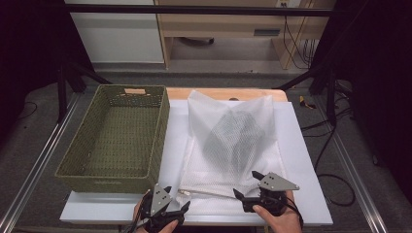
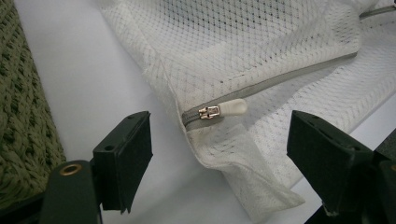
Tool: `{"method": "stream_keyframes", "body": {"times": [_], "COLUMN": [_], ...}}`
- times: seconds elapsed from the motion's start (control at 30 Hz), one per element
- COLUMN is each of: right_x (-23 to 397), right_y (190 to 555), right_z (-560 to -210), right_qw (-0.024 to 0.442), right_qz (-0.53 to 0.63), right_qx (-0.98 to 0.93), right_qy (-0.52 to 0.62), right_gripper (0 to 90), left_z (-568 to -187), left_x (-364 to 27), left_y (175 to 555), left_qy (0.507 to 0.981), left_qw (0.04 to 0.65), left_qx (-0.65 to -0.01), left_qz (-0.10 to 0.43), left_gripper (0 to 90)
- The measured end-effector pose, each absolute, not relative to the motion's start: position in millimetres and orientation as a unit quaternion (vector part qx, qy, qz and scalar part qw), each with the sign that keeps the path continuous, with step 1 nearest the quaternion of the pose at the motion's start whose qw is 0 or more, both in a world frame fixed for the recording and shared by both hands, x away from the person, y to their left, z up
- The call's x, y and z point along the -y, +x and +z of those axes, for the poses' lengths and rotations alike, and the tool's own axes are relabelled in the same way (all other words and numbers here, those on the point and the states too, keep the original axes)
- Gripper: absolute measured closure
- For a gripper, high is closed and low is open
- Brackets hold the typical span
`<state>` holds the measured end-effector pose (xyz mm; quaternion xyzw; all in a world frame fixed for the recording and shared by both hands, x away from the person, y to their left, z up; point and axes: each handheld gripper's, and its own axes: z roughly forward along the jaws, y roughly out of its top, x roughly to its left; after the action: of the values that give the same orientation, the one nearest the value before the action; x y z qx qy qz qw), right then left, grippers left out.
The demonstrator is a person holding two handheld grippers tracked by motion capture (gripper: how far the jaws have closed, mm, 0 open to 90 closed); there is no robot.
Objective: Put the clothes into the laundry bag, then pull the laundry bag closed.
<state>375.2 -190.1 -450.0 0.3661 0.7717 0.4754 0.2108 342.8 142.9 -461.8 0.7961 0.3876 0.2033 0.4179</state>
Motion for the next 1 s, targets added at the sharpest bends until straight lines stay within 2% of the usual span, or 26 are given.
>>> {"method": "stream_keyframes", "body": {"times": [0.17, 0.3, 0.5, 1.0], "right_x": [193.3, 195.9, 196.0, 199.1], "right_y": [375.2, 375.4, 375.1, 375.0], "right_z": [-449.5, -450.6, -452.0, -451.4], "right_qw": [0.229, 0.23, 0.23, 0.232], "right_qz": [0.469, 0.466, 0.464, 0.468], "right_qx": [-0.767, -0.765, -0.766, -0.76], "right_qy": [0.374, 0.38, 0.381, 0.386], "right_gripper": [12.5, 12.9, 13.6, 7.5], "left_z": [-462.4, -463.4, -464.5, -468.6], "left_x": [-144.2, -146.3, -147.0, -150.1], "left_y": [344.5, 346.2, 347.4, 351.7], "left_qy": [0.799, 0.805, 0.807, 0.8], "left_qw": [0.413, 0.399, 0.39, 0.406], "left_qx": [-0.39, -0.393, -0.398, -0.408], "left_qz": [0.2, 0.195, 0.193, 0.173], "left_gripper": [26.1, 34.6, 39.9, 31.5]}}
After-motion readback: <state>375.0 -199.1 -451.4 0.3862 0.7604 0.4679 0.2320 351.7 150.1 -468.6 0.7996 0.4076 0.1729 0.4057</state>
